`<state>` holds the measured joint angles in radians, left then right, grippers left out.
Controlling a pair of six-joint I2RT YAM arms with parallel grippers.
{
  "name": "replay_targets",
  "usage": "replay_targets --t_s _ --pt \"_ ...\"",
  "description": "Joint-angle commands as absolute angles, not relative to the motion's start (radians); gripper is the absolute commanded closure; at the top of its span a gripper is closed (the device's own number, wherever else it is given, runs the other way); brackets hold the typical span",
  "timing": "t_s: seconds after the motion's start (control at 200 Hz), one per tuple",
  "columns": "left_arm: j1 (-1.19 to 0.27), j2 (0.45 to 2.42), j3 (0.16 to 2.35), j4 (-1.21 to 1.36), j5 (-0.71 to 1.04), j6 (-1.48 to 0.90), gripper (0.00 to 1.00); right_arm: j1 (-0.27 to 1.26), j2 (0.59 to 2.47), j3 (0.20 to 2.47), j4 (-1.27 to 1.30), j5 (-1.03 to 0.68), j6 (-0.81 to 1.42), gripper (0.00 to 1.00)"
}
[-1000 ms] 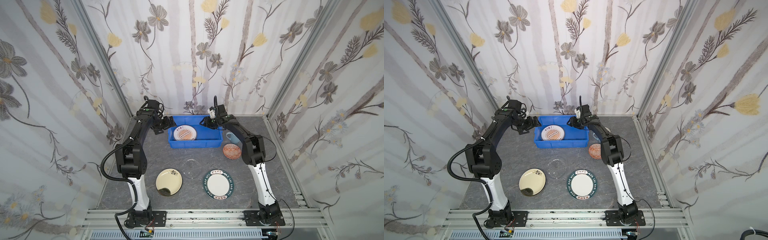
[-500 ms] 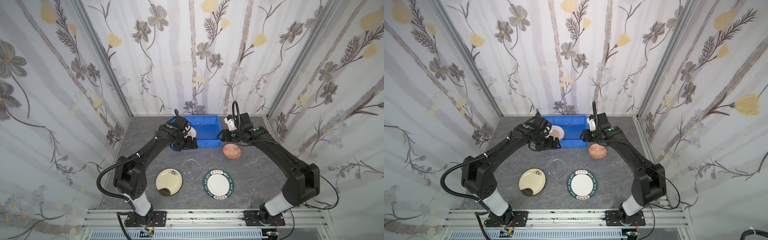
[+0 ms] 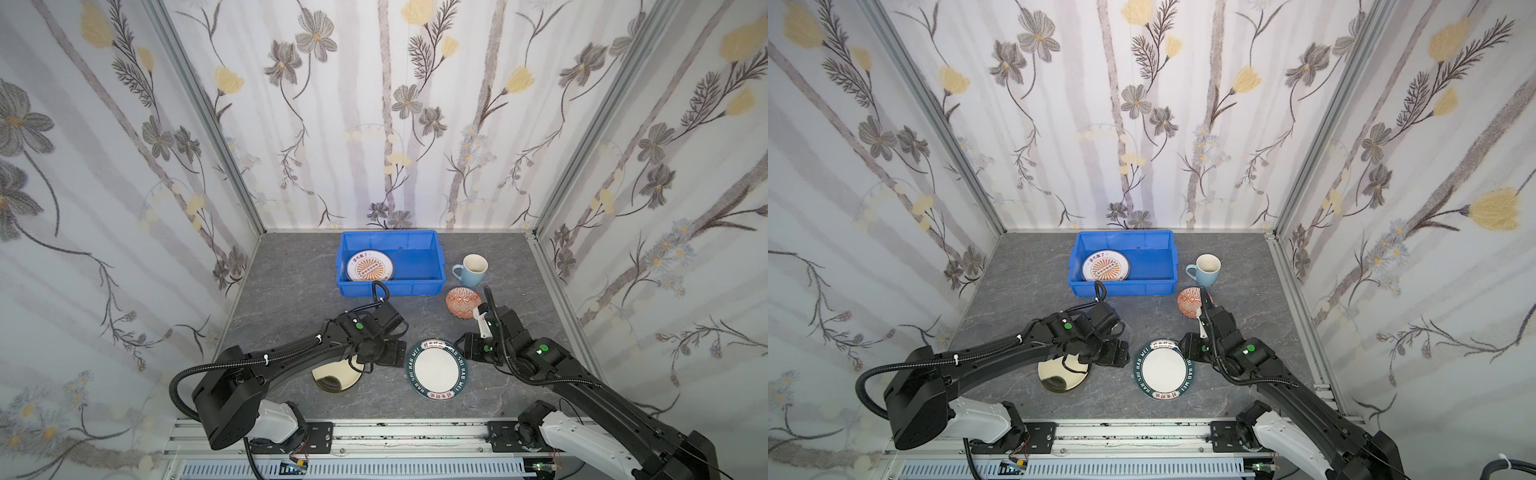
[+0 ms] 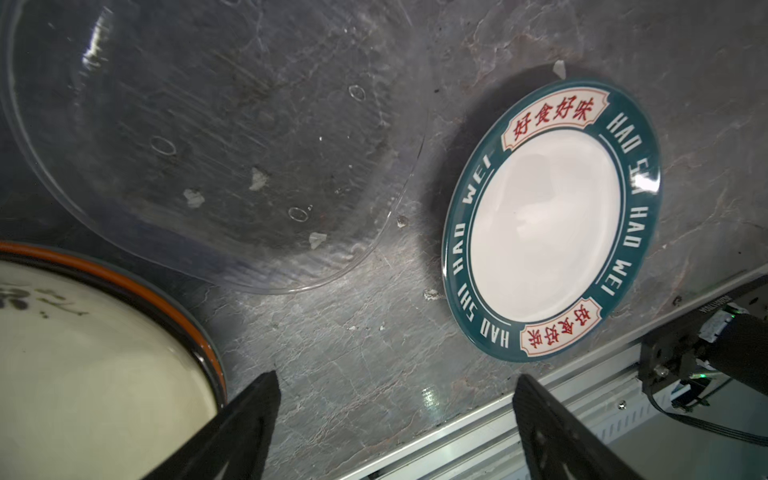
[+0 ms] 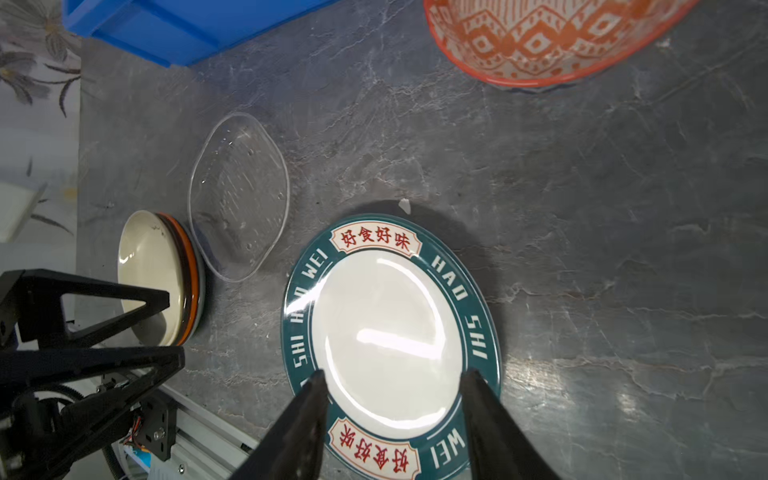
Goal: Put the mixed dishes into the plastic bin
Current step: 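Move both grippers back down toward the green-rimmed plate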
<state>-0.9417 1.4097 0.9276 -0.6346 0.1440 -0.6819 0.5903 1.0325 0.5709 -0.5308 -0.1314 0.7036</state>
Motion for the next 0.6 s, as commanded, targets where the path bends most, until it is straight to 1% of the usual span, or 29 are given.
replay_targets --t_s 0.0,0.135,0.31,0.47,0.594 --pt "-0.979 1.435 0.915 -0.539 0.112 -0.748 0.10 0.596 1.019 0.519 -0.510 -0.080 0.808 0.49" --pt "-1.016 1.513 0.924 -0.490 0.125 -0.752 0.13 0.596 1.006 0.464 -0.511 -0.066 0.844 0.50" --pt "-1.031 1.576 0.940 -0.454 0.134 -0.751 0.14 0.597 0.953 0.376 -0.473 -0.102 0.873 0.51" --pt "-1.030 1.625 0.969 -0.453 0.139 -0.730 0.15 0.596 0.987 0.342 -0.431 -0.135 0.869 0.57" --pt "-1.031 1.665 0.997 -0.458 0.147 -0.719 0.18 0.598 1.004 0.342 -0.399 -0.147 0.868 0.58"
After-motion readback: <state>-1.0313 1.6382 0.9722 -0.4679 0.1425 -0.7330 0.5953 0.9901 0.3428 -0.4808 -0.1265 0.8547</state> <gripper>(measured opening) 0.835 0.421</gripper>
